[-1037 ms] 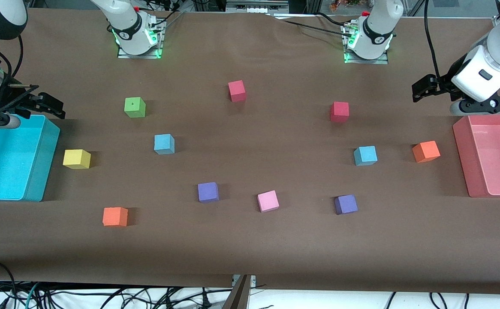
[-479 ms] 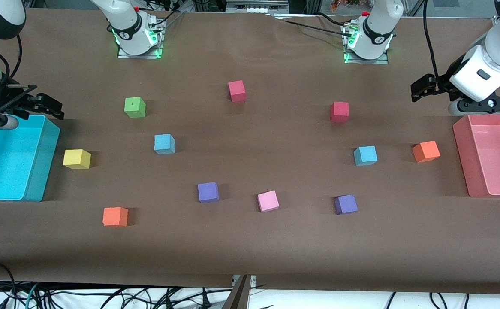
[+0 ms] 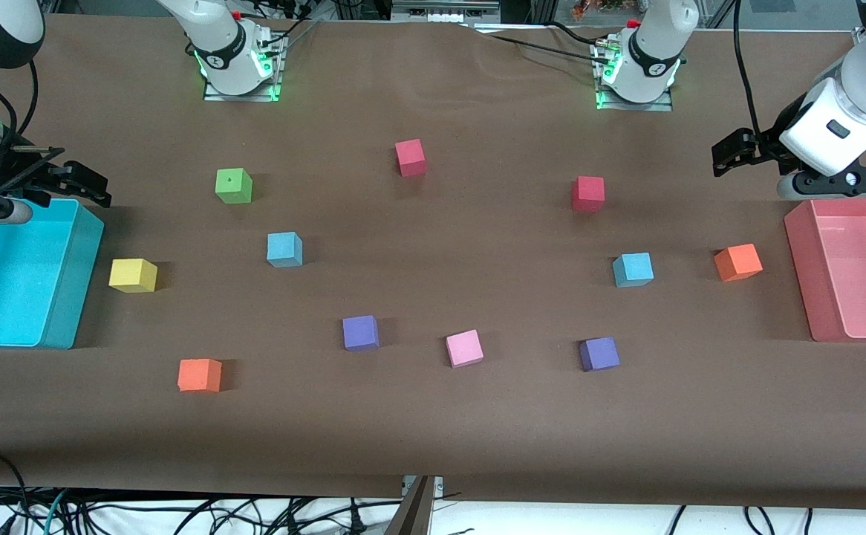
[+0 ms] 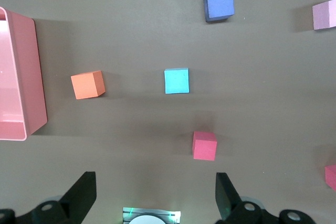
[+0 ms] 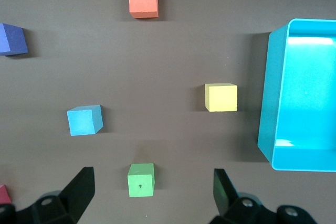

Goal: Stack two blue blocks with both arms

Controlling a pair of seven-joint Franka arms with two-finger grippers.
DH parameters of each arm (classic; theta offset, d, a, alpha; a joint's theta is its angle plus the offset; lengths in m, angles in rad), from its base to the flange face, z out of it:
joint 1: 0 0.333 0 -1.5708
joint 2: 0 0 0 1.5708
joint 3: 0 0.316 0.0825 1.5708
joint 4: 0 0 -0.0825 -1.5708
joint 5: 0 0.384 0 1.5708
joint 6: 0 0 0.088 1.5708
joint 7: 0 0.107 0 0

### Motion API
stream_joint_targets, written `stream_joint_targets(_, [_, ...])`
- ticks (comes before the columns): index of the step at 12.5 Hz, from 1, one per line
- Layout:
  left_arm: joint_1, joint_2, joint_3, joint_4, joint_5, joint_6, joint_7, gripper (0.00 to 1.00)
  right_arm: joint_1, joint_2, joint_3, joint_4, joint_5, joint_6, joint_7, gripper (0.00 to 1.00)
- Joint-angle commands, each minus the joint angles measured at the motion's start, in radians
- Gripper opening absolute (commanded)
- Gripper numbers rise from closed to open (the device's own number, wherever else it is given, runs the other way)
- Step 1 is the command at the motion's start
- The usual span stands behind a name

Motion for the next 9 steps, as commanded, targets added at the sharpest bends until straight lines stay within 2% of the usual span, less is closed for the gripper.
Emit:
stream_joint_targets(1, [0.002, -0.003, 0.003, 0.016, -0.02, -0.016, 0.02, 1.0, 0.005, 0.012, 0.001, 0.027, -0.011, -0.024, -0.007, 1.0])
stream_joint_targets(9, [0.005, -0.003, 0.006, 0.014, -0.02, -0.016, 0.02, 1.0, 0.003, 0.018, 0.001, 0.029, -0.011, -0.024, -0.004, 1.0])
